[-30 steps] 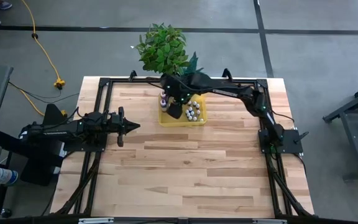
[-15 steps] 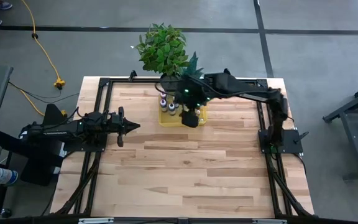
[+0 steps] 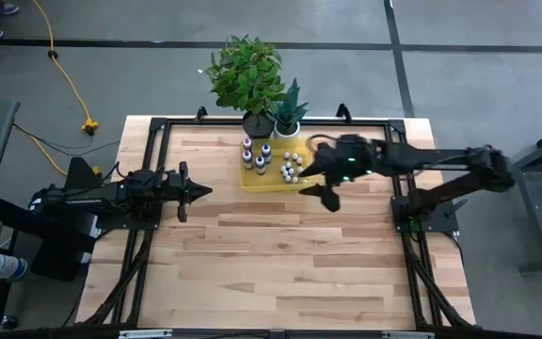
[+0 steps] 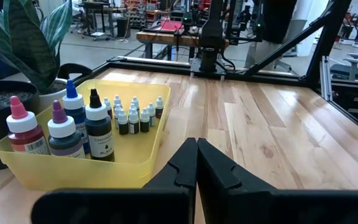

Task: Pick & Place food coloring
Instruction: Return to Home Position

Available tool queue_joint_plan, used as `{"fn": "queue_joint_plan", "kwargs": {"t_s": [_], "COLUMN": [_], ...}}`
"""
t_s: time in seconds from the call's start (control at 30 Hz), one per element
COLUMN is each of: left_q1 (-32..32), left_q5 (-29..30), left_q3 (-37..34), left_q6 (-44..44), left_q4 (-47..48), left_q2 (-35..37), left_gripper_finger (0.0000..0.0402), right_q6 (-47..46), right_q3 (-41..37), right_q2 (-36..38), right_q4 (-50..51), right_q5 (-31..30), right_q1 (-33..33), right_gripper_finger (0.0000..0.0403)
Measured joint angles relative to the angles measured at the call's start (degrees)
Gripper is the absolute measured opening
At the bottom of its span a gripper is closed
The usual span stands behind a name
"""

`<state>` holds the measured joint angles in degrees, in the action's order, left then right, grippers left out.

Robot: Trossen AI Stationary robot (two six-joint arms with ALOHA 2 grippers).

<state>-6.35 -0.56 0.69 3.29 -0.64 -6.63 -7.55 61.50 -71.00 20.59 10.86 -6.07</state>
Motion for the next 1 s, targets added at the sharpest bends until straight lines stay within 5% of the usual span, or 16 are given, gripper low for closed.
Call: {"fn": "queue_joint_plan", "kwargs": {"t_s": [0.2,0.57,1.0], "left_q1": [0.0,0.0,0.0], "left_q5": [0.0,0.0,0.0], "left_q3": [0.0,0.0,0.0], "left_q6": [0.0,0.0,0.0], "left_q4": [0.0,0.0,0.0], "left_q2": [0.0,0.0,0.0], "left_gripper_finger": [0.0,0.0,0.0], "right_q6": [0.5,0.1,-1.1], "right_q3": [-12.6,-31.4,-45.9], "right_q2": [12.5,30.8,43.0], "right_q4": [-12.6,-20.8,-30.1], "right_q5": [0.7,1.7,2.4], "right_q1": [0.1,0.1,1.5], "right_gripper_finger": [0.0192,0.0011,0.0001]}}
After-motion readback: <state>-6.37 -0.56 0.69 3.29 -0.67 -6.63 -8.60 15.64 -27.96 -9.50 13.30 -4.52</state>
